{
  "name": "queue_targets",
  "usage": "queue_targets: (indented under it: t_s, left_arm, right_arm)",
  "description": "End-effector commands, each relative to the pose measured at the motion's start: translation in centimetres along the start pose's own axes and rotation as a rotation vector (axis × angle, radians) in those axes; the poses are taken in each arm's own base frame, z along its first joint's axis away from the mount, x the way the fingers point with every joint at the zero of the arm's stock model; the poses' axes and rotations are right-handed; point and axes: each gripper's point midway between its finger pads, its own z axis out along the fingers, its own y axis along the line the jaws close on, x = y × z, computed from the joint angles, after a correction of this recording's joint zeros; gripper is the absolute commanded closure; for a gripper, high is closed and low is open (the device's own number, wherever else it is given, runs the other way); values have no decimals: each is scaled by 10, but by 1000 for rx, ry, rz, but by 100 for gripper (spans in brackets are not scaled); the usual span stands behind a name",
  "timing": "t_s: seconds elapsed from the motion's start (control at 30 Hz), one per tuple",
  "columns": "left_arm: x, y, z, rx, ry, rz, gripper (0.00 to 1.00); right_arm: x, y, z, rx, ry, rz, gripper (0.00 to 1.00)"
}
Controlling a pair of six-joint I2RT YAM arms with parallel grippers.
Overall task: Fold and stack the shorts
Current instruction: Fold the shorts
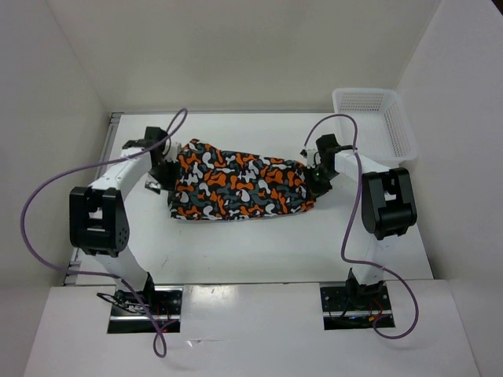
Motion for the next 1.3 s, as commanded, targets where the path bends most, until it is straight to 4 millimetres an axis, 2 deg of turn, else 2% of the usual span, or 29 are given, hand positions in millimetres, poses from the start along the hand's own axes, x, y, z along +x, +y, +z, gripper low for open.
queue_targets:
  t_s: [0.0, 0.07, 0.13, 0.17, 0.23, 0.27, 0.33, 0.37, 0.4, 0.47, 0.5, 0.53, 0.57, 0.6, 0.63, 0.67, 0.73, 0.83, 0.87, 0.9, 0.93, 0.97, 1.0, 1.03, 1.13, 1.17, 1.23, 1.27]
  left_arm:
    - [-53, 13, -67, -56, -221, -8, 42]
    - [-73, 1, -77, 14, -265, 1, 41]
    - [-83, -21, -73, 66, -255, 46, 41]
    - [-89, -42, -74, 94, -263, 92, 40]
    - [-108, -65, -74, 136, -291, 138, 37]
    - [-115, -86, -64, 168, -289, 177, 36]
    - [-134, -113, -63, 229, -321, 219, 35]
    - [-140, -123, -43, 236, -302, 235, 35]
    - [-140, -143, -36, 274, -288, 266, 35]
    - [-155, -163, -12, 293, -275, 293, 35]
    - [-156, -178, -6, 325, -266, 314, 35]
    - [-158, -184, 2, 329, -259, 322, 35]
    - [-158, -190, 23, 330, -234, 329, 35]
    - [-171, -198, 21, 336, -268, 340, 35]
    - [-173, -209, 25, 344, -274, 357, 35]
    - [-174, -215, 41, 337, -262, 364, 35]
    - [-178, -227, 55, 311, -264, 386, 35]
    - [-183, -235, 72, 306, -272, 395, 34]
    - [-186, -240, 72, 331, -278, 399, 34]
    - [-186, -250, 73, 352, -286, 411, 34]
    - [-182, -259, 83, 373, -269, 423, 34]
    - [-183, -267, 83, 412, -272, 428, 34]
    - [-187, -280, 77, 445, -288, 446, 34]
    - [-181, -294, 85, 478, -273, 463, 34]
    - [-181, -329, 80, 572, -295, 509, 34]
    - [-174, -349, 75, 610, -298, 541, 34]
    - [-170, -373, 64, 671, -314, 578, 34]
    - [-163, -390, 55, 708, -319, 606, 34]
  right_arm:
    - [-33, 5, -17, 2, -86, -86, 100]
    - [-44, 7, -23, -4, -115, -95, 100]
    - [-50, 9, -30, -1, -133, -110, 100]
    - [-54, 9, -33, 0, -143, -113, 100]
    - [-53, 10, -36, 1, -143, -122, 100]
    - [-54, 11, -39, 2, -152, -125, 100]
    - [-59, 12, -45, 5, -171, -140, 100]
    - [-59, 12, -45, 5, -171, -140, 100]
    - [-58, 13, -49, 5, -174, -141, 100]
    - [-64, 15, -56, 8, -197, -149, 100]
    - [-69, 17, -64, 11, -214, -154, 100]
    - [-73, 17, -66, 13, -223, -166, 100]
    - [-71, 17, -69, 14, -223, -177, 100]
    - [-78, 19, -77, 17, -247, -184, 100]
    - [-81, 20, -81, 18, -253, -186, 100]
    - [-79, 21, -84, 19, -252, -195, 100]
    - [-83, 26, -94, 9, -266, -201, 100]
    - [-84, 34, -110, -6, -293, -221, 100]
    - [-85, 35, -115, -5, -303, -224, 100]
    - [-90, 38, -126, 0, -333, -234, 100]
    - [-88, 40, -126, -10, -326, -232, 100]
    - [-94, 43, -138, -6, -355, -242, 100]
    - [-97, 46, -142, -15, -368, -248, 100]
    - [-101, 48, -150, -11, -391, -256, 100]
    - [-114, 54, -174, 0, -447, -285, 100]
    - [-118, 57, -187, 5, -463, -301, 100]
    - [-123, 58, -192, 5, -456, -354, 100]
    - [-130, 61, -204, 13, -478, -379, 100]
